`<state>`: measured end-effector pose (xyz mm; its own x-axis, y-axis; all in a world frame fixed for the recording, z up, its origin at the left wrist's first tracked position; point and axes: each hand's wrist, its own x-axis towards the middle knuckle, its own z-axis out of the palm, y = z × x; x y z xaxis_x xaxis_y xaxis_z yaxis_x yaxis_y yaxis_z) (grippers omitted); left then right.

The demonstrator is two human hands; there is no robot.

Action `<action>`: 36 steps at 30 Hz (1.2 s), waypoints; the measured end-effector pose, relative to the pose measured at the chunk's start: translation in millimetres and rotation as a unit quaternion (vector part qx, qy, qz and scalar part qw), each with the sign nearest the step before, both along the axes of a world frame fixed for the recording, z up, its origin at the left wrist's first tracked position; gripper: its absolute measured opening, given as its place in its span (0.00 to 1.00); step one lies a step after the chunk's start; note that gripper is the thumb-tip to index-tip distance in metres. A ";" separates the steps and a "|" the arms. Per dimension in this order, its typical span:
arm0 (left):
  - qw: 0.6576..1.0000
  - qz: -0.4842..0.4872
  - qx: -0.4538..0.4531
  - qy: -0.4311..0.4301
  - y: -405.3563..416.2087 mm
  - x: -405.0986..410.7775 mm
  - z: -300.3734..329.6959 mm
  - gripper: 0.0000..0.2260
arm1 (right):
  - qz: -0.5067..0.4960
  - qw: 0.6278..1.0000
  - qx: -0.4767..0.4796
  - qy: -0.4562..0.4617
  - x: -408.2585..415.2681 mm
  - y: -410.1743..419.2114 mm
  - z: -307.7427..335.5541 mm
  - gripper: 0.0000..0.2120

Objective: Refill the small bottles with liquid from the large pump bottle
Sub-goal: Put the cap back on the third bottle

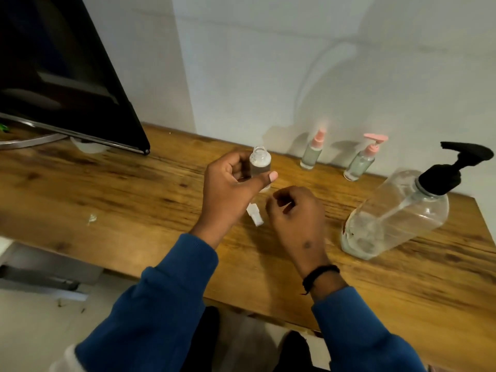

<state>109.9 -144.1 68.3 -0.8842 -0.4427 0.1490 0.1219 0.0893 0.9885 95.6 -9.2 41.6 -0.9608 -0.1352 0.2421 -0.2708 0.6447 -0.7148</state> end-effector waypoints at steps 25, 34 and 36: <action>0.998 -0.009 0.057 -0.036 -10.9 -12.4 -24.1 0.16 | -0.037 0.991 -0.106 -0.068 -14.6 -4.8 -11.7 0.08; 0.998 -0.018 0.053 -0.034 -9.9 -16.3 -24.8 0.15 | -0.049 0.939 -0.333 -0.075 -24.0 2.2 -0.2 0.11; 0.997 -0.018 0.058 -0.037 -8.1 -15.9 -24.0 0.15 | -0.071 0.924 -0.369 -0.076 -25.9 3.2 1.4 0.11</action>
<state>94.0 -152.3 44.3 -0.9065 -0.4210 0.0313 0.0484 -0.0299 0.9984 69.7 -5.9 43.0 -0.9865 0.1436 0.0794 -0.0818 -0.0109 -0.9966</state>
